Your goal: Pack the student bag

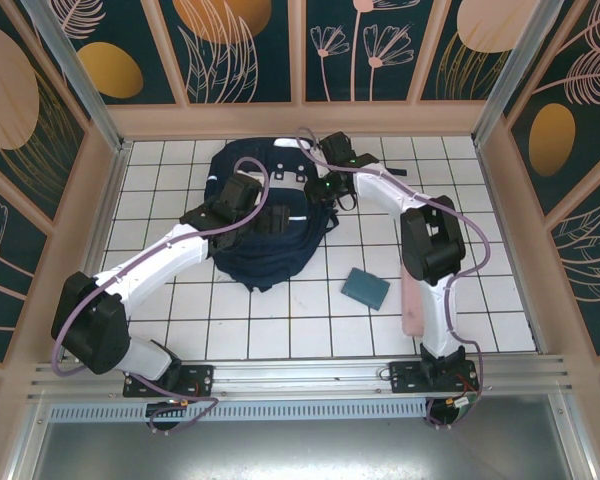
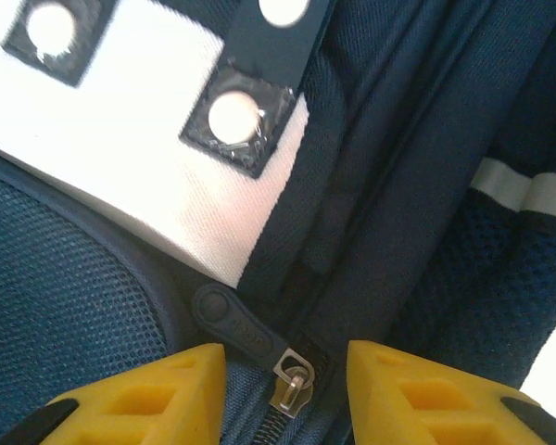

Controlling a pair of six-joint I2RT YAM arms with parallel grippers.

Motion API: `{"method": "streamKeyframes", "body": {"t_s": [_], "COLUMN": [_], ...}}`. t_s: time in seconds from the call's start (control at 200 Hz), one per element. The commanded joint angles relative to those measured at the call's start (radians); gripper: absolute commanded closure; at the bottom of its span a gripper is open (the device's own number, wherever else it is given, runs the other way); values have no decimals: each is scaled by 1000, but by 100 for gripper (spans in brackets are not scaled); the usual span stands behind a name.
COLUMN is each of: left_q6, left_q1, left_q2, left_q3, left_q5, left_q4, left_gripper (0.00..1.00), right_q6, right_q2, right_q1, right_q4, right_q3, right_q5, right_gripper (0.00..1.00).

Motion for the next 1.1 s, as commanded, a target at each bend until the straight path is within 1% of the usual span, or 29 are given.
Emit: {"method": "streamKeyframes", "body": {"t_s": [0.0, 0.065, 0.185, 0.28, 0.33, 0.495, 0.56, 0.635, 0.735, 0.82, 0.845, 0.94, 0.985, 1.01, 1.05, 1.095], "left_q6": [-19, -22, -32, -58, -81, -128, -134, -144, -169, -184, -189, -199, -204, -205, -207, -207], "left_q1": [8, 9, 14, 45, 71, 151, 164, 178, 193, 203, 205, 212, 214, 215, 217, 217], "left_q2": [-15, -10, 12, 40, 51, 96, 129, 167, 219, 239, 270, 288, 291, 294, 297, 299], "left_q3": [-9, -14, -30, -47, -62, -99, -95, -93, -88, -93, -95, -108, -115, -116, -119, -122], "left_q5": [-5, -2, 5, 17, 28, 68, 73, 80, 69, 62, 61, 58, 52, 52, 50, 51], "left_q4": [15, 21, 47, 72, 91, 149, 150, 150, 131, 120, 118, 117, 115, 113, 111, 109], "left_gripper": [6, 6, 6, 6, 7, 8, 9, 11, 17, 20, 21, 22, 22, 22, 23, 23], "right_q6": [-21, -12, -18, -27, -39, -105, -118, -132, -146, -144, -141, -124, -103, -89, -55, -26], "right_q2": [37, 57, 97, 115, 115, 79, 65, 62, 75, 89, 92, 98, 98, 96, 87, 72], "right_q1": [4, 4, 4, 4, 5, 1, 3, 7, 17, 29, 32, 44, 48, 48, 48, 46], "right_q4": [-71, -72, -82, -90, -87, -77, -76, -80, -90, -93, -88, -74, -64, -59, -56, -51], "right_q3": [58, 71, 106, 123, 121, 73, 58, 51, 54, 65, 67, 75, 80, 85, 89, 89], "right_q5": [29, 65, 63, 56, 32, -132, -147, -138, -85, -17, 7, 94, 155, 184, 270, 336], "right_gripper": [63, 67, 69, 69, 67, 57, 54, 51, 50, 49, 49, 49, 50, 52, 55, 57]}}
